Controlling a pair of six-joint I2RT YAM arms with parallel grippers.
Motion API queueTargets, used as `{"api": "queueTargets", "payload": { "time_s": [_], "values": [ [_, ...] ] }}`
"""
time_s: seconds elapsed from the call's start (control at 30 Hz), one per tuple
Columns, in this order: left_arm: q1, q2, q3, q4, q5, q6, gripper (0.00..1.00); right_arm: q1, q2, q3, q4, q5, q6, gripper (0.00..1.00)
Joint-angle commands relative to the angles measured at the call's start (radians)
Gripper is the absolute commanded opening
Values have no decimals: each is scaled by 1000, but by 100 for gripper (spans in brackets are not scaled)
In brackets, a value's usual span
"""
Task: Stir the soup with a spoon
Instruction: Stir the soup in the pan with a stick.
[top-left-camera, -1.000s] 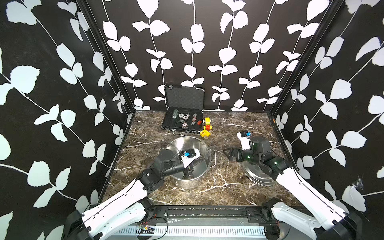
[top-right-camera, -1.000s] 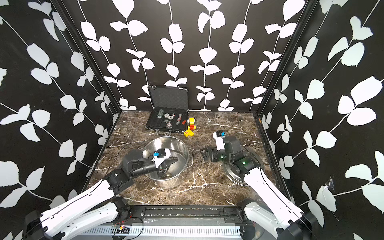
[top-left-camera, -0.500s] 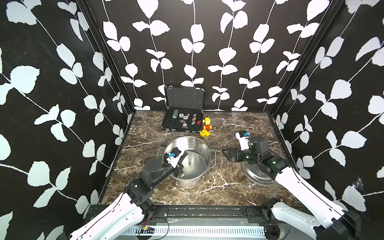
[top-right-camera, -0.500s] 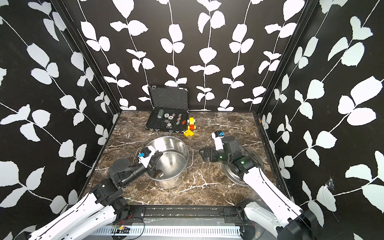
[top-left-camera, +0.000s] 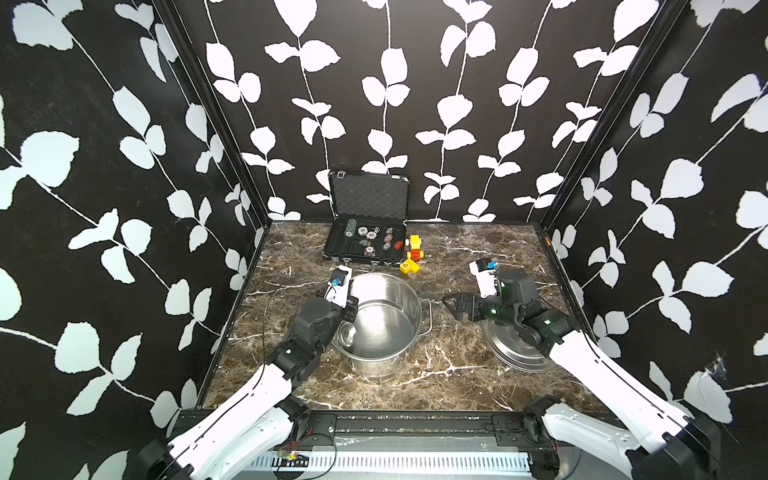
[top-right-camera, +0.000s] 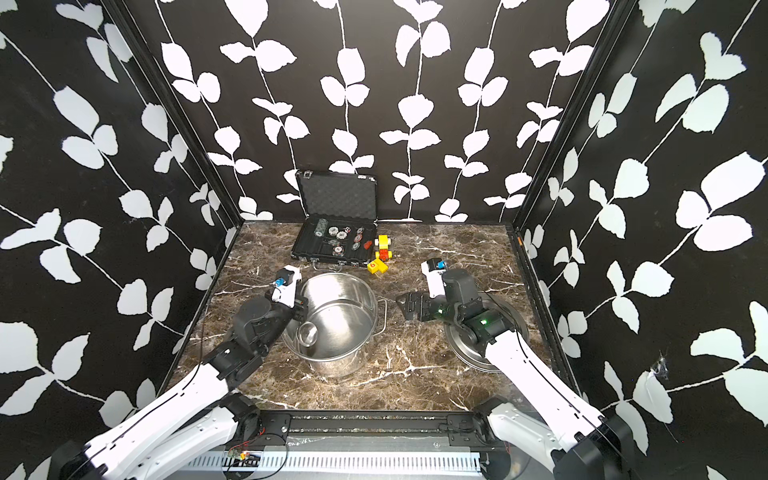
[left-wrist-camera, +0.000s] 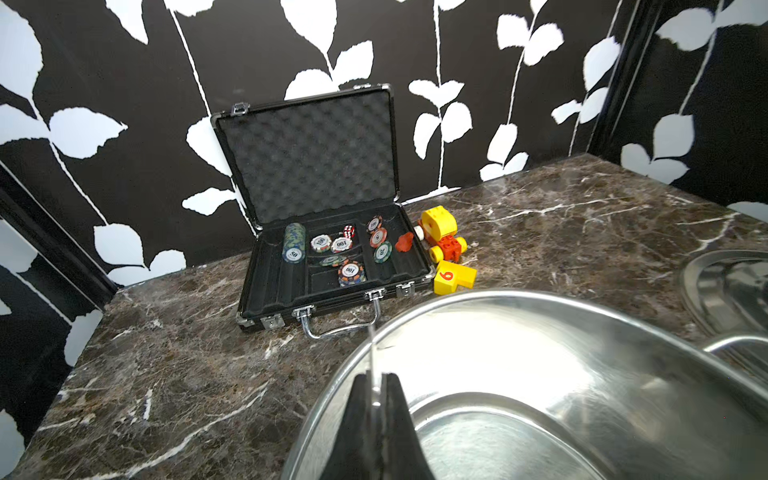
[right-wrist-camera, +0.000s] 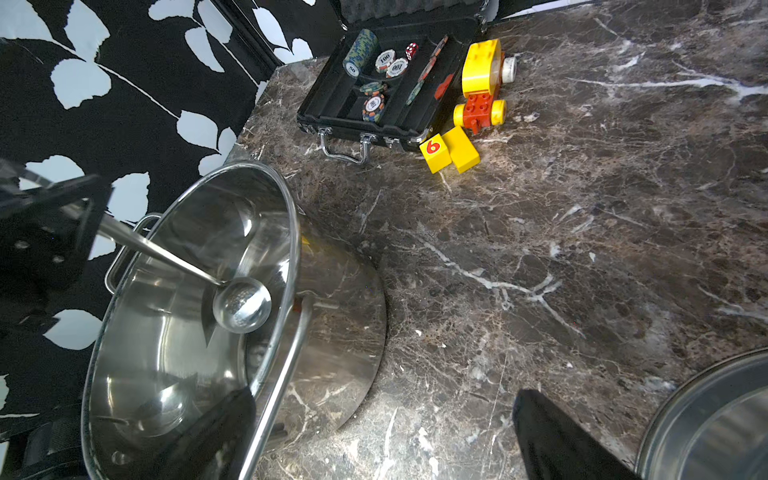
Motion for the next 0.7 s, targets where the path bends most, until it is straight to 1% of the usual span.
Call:
{"api": "queueTargets", "payload": {
  "time_s": [0.0,0.1,0.4,0.57,0.67],
  "values": [
    [31,74,67,111,42,-15,0,8,-18,19,5,11,-12,99],
    [45,160,143,88,134,-13,0,10,-27,3,10,18,-8,99],
    [46,381,323,58,396,-4,0,9,-30,4,20,18,-2,99],
    [42,467,395,89,494,-38,0,10,-36,0,21,26,0,99],
    [14,500,421,112,518,-44,0,10,-39,-10,23,26,6,99]
  ]
}}
